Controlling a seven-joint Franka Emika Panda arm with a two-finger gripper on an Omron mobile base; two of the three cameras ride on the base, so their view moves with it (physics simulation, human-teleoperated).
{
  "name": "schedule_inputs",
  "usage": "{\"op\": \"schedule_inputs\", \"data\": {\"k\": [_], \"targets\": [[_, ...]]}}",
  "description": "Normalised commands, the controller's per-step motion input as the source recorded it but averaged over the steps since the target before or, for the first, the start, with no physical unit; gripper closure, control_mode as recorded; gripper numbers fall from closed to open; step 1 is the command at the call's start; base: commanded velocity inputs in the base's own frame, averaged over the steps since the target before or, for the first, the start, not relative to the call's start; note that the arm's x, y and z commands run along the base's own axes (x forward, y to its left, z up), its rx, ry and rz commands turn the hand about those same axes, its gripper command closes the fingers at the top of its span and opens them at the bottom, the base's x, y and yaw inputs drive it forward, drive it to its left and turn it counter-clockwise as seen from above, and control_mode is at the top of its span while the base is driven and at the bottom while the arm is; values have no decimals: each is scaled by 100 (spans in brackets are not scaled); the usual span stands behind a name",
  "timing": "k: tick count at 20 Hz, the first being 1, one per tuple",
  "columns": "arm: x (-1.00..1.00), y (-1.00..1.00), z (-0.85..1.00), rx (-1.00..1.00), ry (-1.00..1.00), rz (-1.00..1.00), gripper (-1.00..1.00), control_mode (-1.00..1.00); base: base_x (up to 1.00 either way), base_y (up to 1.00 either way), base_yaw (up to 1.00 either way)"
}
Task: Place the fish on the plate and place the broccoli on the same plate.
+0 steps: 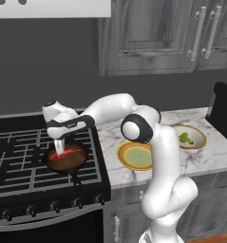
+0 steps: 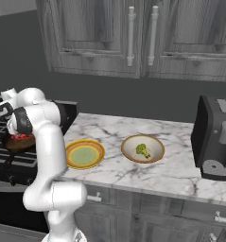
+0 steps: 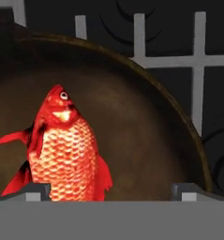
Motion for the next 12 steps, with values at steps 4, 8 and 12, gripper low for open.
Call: {"op": "schedule_inputs", "data": {"k": [4, 8, 12], "targets": [[-96, -5, -46, 0, -1, 0, -100, -100, 0, 0, 0], [-71, -16, -73, 0, -8, 0, -100, -100, 0, 0, 0], [-31, -26, -99, -3, -21, 0, -100, -100, 0, 0, 0]]}}
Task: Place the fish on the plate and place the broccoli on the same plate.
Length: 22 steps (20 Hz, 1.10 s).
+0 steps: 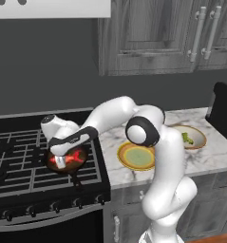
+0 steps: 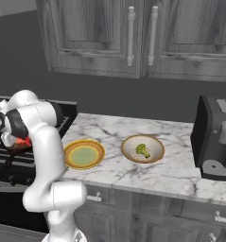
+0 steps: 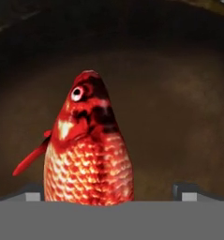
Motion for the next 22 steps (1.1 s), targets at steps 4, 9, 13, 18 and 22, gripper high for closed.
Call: {"op": "schedule_inputs", "data": {"k": [4, 9, 13, 18, 22], "targets": [[-18, -14, -98, -5, -13, 0, 100, -100, 0, 0, 0], [-20, -3, -50, 0, -9, 0, 100, -100, 0, 0, 0], [-29, -32, -4, 9, -8, -3, 100, -100, 0, 0, 0], [-5, -61, 11, 8, -5, -13, 100, -100, 0, 0, 0], [1, -69, 35, 1, 0, -27, 100, -100, 0, 0, 0]]}}
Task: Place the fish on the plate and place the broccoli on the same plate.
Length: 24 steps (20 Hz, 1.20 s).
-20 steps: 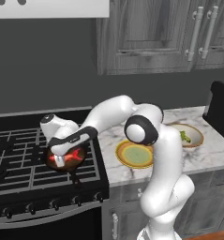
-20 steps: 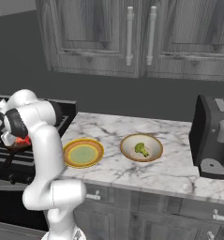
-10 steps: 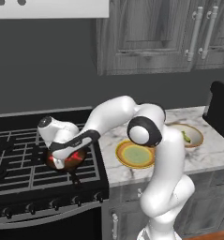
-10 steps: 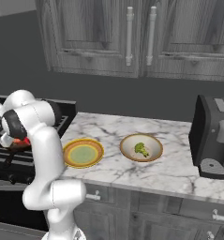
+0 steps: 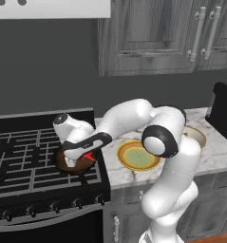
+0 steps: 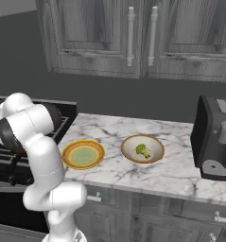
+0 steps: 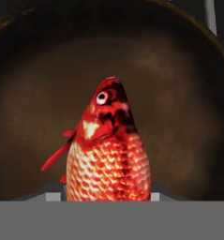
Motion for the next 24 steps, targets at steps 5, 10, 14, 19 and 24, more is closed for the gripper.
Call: {"op": "schedule_inputs", "data": {"k": [5, 10, 14, 19, 24], "targets": [[15, -29, 91, 2, -2, -28, 100, -100, 0, 0, 0], [10, -3, 100, 2, -1, -22, 100, -100, 0, 0, 0], [-14, -65, 100, 2, 17, -16, 100, -100, 0, 0, 0], [-37, -92, 65, 1, 23, -15, 100, -100, 0, 0, 0], [-61, -92, -10, 13, 7, -21, 100, -100, 0, 0, 0]]}}
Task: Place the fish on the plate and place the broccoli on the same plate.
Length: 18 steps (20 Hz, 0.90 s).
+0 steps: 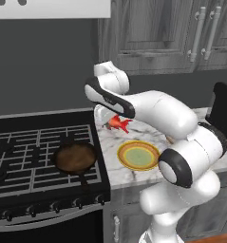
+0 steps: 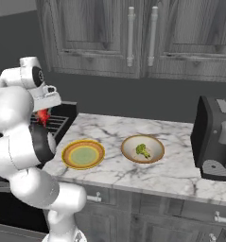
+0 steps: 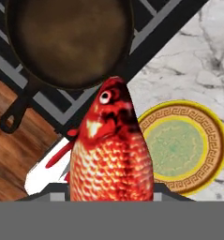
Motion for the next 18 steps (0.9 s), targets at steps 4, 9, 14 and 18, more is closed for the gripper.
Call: {"op": "schedule_inputs", "data": {"k": [4, 9, 14, 18], "targets": [[-79, -58, -50, 7, 3, -13, 100, -100, 0, 0, 0], [-43, -34, -25, 0, 2, -1, 100, -100, 0, 0, 0], [-9, -67, -19, 0, -3, -3, 100, -100, 0, 0, 0], [0, -64, -20, 3, -3, -2, 100, -100, 0, 0, 0]]}}
